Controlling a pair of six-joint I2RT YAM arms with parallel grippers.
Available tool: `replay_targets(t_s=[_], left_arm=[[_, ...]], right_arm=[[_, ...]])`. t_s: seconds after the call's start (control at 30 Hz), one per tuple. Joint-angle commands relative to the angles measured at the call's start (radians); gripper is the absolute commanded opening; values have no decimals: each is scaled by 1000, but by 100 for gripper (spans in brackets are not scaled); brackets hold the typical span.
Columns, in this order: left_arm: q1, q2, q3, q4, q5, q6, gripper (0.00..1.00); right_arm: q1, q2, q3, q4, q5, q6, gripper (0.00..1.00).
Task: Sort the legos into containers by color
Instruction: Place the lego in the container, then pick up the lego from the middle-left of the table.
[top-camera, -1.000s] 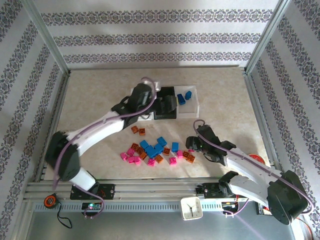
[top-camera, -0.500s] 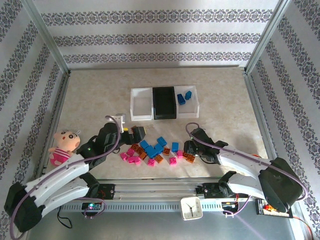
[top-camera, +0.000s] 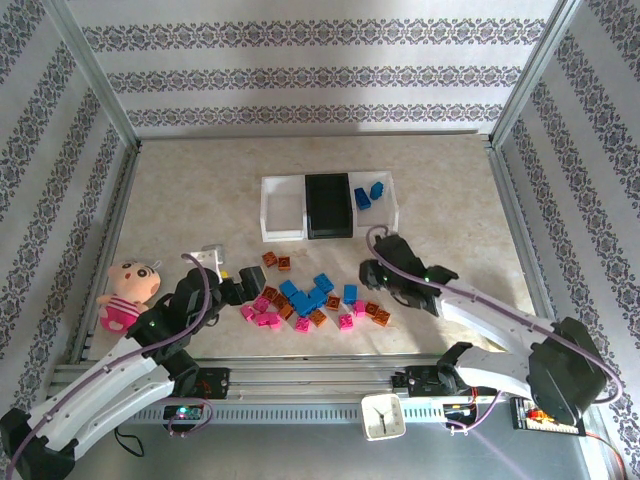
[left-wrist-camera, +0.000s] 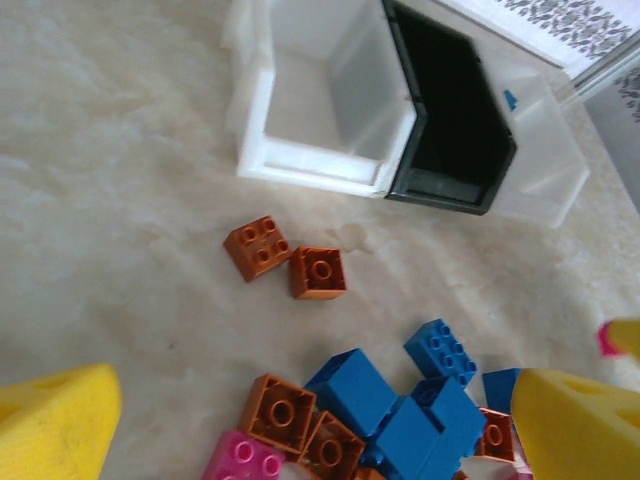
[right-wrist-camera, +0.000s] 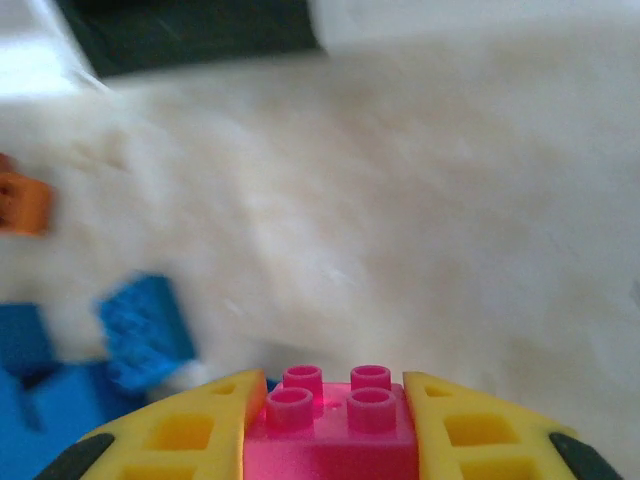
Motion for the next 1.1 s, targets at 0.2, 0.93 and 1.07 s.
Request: replay_targets(t_s=[0.2, 0.93, 1.07], left_arm=[[6, -100, -75, -112, -29, -84, 100], [6, -13, -128, -136, 143, -126, 73], [3, 53, -162, -107, 215, -142, 72]], right_arm=[[12, 481, 484, 10, 67, -166, 23], [-35, 649, 655, 10, 67, -113, 57], [-3, 510, 466, 51, 64, -106, 58]])
